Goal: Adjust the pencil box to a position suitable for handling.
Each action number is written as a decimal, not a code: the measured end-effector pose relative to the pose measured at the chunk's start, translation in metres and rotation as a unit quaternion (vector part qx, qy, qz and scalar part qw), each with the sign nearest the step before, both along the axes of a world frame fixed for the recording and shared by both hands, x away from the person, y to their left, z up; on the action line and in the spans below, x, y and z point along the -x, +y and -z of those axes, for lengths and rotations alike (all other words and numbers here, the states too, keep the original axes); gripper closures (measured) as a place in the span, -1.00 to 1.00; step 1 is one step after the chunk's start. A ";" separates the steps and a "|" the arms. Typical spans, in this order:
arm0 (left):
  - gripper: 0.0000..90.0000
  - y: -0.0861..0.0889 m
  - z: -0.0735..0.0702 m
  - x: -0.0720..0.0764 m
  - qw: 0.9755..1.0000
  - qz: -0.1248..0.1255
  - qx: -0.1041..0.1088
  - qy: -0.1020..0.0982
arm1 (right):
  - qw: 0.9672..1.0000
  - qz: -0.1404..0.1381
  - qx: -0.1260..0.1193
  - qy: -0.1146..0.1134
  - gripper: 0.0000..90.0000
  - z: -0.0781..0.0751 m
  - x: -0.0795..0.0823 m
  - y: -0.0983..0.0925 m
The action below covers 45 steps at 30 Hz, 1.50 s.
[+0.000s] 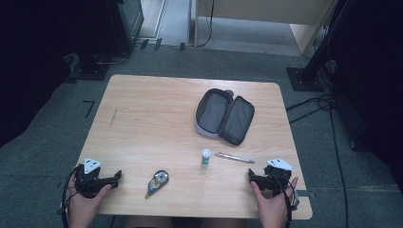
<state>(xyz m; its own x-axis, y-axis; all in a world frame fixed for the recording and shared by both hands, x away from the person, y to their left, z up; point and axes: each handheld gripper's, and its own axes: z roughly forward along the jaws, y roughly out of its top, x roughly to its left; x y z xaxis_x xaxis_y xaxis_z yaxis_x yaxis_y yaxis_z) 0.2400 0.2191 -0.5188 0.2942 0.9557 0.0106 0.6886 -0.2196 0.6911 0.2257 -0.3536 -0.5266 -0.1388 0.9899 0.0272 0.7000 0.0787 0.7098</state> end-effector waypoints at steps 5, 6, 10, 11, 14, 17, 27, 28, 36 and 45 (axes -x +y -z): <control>-0.93 0.000 0.000 0.000 1.000 0.000 0.000 0.000 | 1.000 0.006 -0.001 -0.008 -0.81 -0.001 0.001 0.001; -0.93 0.000 0.000 0.000 1.000 0.000 0.000 0.000 | 1.000 0.009 -0.003 -0.017 -0.61 -0.001 0.004 0.002; -0.93 0.000 0.000 0.000 1.000 0.000 0.000 0.000 | 0.999 0.026 0.007 -0.037 -0.40 -0.008 0.009 0.008; -0.93 0.000 0.000 0.000 1.000 0.000 0.000 0.000 | 0.999 0.022 -0.003 -0.043 -0.32 -0.012 0.010 0.009; -0.93 0.000 0.000 0.000 1.000 0.000 0.000 0.001 | 0.997 -0.002 -0.050 -0.064 -0.05 -0.027 0.011 0.017; -0.93 0.000 0.000 0.000 1.000 0.000 0.000 0.000 | 0.996 -0.012 -0.059 -0.067 0.00 -0.037 0.005 0.028; -0.93 0.000 0.000 0.000 1.000 0.000 0.000 0.000 | 0.992 -0.022 -0.100 -0.076 0.21 -0.064 -0.027 0.056; -0.93 0.000 0.000 0.000 1.000 0.000 0.000 0.000 | 0.992 -0.024 -0.099 -0.075 0.21 -0.065 -0.032 0.059; -0.93 0.000 0.000 0.000 1.000 0.000 0.000 0.000 | 0.993 -0.023 -0.099 -0.064 -0.04 -0.071 -0.072 0.079; -0.93 0.000 0.000 0.000 1.000 0.000 0.000 0.000 | 0.996 0.000 -0.080 -0.037 -0.15 -0.077 -0.124 0.098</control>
<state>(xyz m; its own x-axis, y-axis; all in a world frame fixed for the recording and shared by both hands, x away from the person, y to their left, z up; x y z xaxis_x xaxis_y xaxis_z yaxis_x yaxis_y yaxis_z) 0.2401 0.2192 -0.5188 0.2947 0.9555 0.0116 0.6882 -0.2206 0.6911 0.3494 -0.2557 -0.4501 -0.1461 0.9738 0.1742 0.6448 -0.0398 0.7633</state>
